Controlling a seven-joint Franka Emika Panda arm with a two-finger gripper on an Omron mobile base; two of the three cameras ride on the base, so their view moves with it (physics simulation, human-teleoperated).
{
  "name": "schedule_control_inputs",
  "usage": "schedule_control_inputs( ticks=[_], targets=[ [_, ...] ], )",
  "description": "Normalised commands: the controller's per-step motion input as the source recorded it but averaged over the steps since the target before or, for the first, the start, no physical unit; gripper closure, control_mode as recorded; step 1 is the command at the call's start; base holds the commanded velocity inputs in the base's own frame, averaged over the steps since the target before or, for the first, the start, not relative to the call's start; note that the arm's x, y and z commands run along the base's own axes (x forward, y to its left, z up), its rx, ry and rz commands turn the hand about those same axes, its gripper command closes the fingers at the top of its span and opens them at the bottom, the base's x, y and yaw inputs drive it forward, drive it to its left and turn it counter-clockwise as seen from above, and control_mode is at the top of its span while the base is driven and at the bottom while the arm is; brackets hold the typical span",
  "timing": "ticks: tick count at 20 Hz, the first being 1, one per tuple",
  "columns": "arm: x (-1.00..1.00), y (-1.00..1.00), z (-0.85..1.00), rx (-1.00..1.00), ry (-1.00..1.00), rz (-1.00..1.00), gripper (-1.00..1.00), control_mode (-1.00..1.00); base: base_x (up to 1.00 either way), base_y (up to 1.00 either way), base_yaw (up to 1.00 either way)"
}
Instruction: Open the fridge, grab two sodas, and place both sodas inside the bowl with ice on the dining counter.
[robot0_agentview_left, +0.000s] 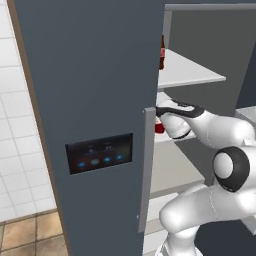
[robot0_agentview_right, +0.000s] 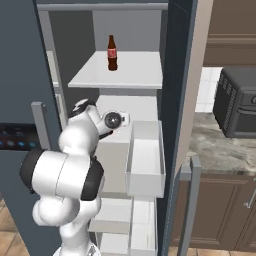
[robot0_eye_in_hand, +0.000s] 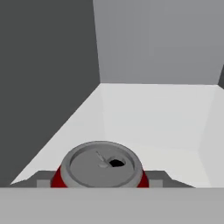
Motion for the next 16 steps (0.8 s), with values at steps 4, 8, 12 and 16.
schedule_control_inputs(
  ticks=[4, 8, 12, 16],
  targets=[
    [-0.70, 0.00, -0.05, 0.01, -0.07, 0.00, 1.00, -1.00, 0.00, 0.00, 0.00],
    [-0.79, -0.05, 0.37, 0.06, -0.04, 0.00, 1.00, -1.00, 0.00, 0.00, 0.00],
    [-0.55, -0.27, 0.99, 0.14, 0.07, 0.00, 1.00, -1.00, 0.00, 0.00, 0.00],
    [-0.66, -0.23, 1.00, 0.17, 0.17, -0.01, 1.00, -1.00, 0.00, 0.00, 0.00]
  ],
)
